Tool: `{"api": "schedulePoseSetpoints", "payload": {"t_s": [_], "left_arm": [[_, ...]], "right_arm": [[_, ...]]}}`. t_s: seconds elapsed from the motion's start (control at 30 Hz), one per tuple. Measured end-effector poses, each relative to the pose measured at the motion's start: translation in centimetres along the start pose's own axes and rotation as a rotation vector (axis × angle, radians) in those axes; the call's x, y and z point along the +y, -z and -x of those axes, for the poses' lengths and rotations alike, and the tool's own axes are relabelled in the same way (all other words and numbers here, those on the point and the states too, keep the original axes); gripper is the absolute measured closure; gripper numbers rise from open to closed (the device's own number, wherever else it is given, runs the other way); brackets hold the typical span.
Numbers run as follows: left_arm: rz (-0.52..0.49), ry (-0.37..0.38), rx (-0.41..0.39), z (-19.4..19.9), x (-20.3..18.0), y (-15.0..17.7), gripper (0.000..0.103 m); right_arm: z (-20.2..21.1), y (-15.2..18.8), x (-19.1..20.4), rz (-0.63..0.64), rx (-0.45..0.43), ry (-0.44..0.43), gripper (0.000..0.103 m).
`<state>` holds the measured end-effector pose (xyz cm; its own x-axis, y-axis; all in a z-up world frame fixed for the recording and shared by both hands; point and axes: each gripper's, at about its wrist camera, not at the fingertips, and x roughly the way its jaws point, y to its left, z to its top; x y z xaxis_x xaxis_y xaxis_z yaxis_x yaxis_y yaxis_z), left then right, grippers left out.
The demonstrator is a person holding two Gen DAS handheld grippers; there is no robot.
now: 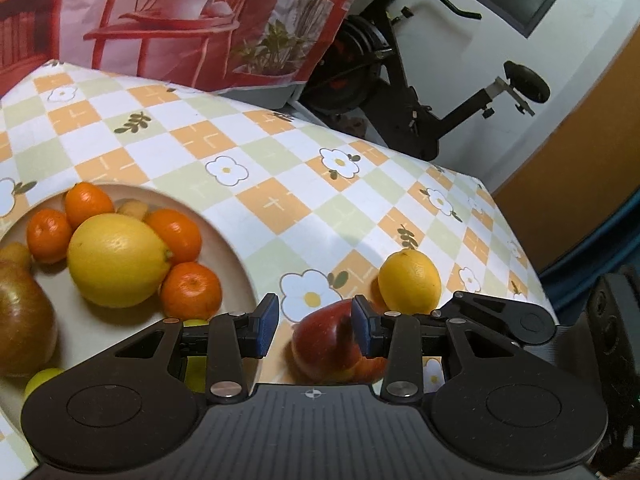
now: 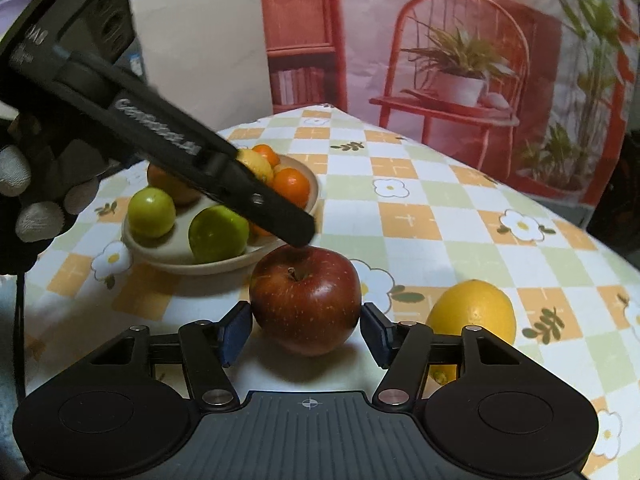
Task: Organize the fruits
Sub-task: 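Grasp the red apple with the left gripper while the right gripper pinches it too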
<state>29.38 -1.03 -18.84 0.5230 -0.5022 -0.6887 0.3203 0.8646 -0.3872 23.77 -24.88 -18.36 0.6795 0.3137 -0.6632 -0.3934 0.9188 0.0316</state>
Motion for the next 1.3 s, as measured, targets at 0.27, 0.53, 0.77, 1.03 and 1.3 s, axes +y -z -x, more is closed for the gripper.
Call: {"api": "schedulePoseSetpoints", "payload": {"t_s": [0.27, 0.53, 0.77, 1.03, 1.3], "left_arm": [[0.016, 0.039, 0.033, -0.7, 0.2, 0.4, 0.062], [0.024, 0.048, 0.049, -1.3, 0.3, 0.5, 0.062], [0.05, 0.063, 0.044, -1.6, 0.6, 0.3, 0.067], [0.052, 0.08, 0.052, -1.8, 0.6, 0.4, 0.067], [0.027, 0.059, 0.052, -1.7, 0.4, 0.3, 0.069]], "right_arm": [[0.2, 0.2, -0.1, -0.014, -0.006, -0.001, 0.047], [0.4, -0.3, 0.9, 0.059, 0.006, 0.051, 0.047], [-0.3, 0.4, 0.8, 0.062, 0.033, 0.063, 0.052], [-0.6, 0.2, 1.2, 0.085, 0.037, 0.064, 0.051], [-0.4, 0.2, 0.9, 0.043, 0.024, 0.038, 0.051]]}}
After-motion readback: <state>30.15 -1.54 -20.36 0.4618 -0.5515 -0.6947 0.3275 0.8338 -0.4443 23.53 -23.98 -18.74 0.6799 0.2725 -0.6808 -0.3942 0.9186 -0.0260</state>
